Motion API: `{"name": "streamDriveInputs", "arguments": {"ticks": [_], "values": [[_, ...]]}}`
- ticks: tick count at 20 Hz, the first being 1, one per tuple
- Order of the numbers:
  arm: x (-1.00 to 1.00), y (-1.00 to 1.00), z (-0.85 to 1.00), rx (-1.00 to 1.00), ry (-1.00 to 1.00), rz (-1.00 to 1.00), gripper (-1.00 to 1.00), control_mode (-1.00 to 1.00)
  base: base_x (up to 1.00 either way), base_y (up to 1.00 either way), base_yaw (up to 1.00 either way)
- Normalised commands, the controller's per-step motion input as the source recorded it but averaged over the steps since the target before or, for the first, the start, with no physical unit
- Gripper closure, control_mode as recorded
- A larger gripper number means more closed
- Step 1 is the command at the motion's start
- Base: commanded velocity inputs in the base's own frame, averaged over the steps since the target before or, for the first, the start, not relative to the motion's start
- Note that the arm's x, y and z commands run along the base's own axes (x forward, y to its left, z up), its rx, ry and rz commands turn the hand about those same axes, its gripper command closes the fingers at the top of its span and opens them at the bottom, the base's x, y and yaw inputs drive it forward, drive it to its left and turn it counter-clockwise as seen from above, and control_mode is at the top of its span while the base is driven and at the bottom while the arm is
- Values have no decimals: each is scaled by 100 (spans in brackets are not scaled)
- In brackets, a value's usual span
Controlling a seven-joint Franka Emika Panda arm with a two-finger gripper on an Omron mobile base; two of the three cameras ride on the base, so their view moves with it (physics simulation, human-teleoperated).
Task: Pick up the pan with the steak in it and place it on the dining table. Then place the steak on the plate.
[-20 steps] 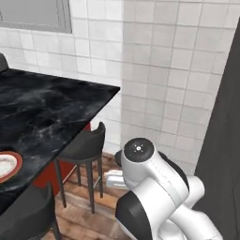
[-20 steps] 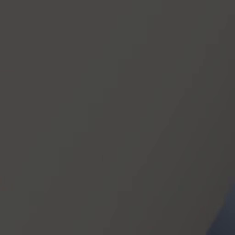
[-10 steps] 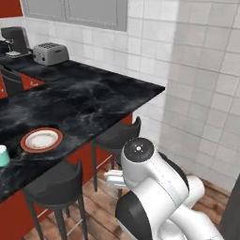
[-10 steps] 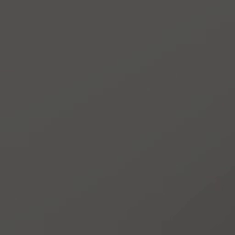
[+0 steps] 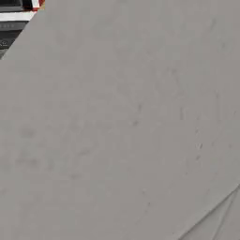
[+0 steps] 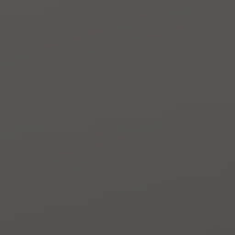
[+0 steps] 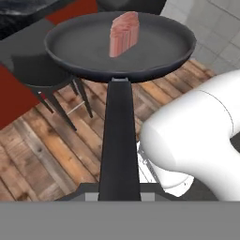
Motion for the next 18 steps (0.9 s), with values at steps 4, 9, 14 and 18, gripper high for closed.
{"name": "streamDriveInputs", "arguments": {"ticks": [4, 9, 14, 18], "values": [[0, 0, 0, 0, 0, 0, 100, 100, 0, -1, 49], [0, 0, 0, 0, 0, 0, 100, 100, 1, -7, 32], [0, 0, 0, 0, 0, 0, 100, 100, 16, -32, 6], [0, 0, 0, 0, 0, 0, 100, 100, 23, -80, 8]]}}
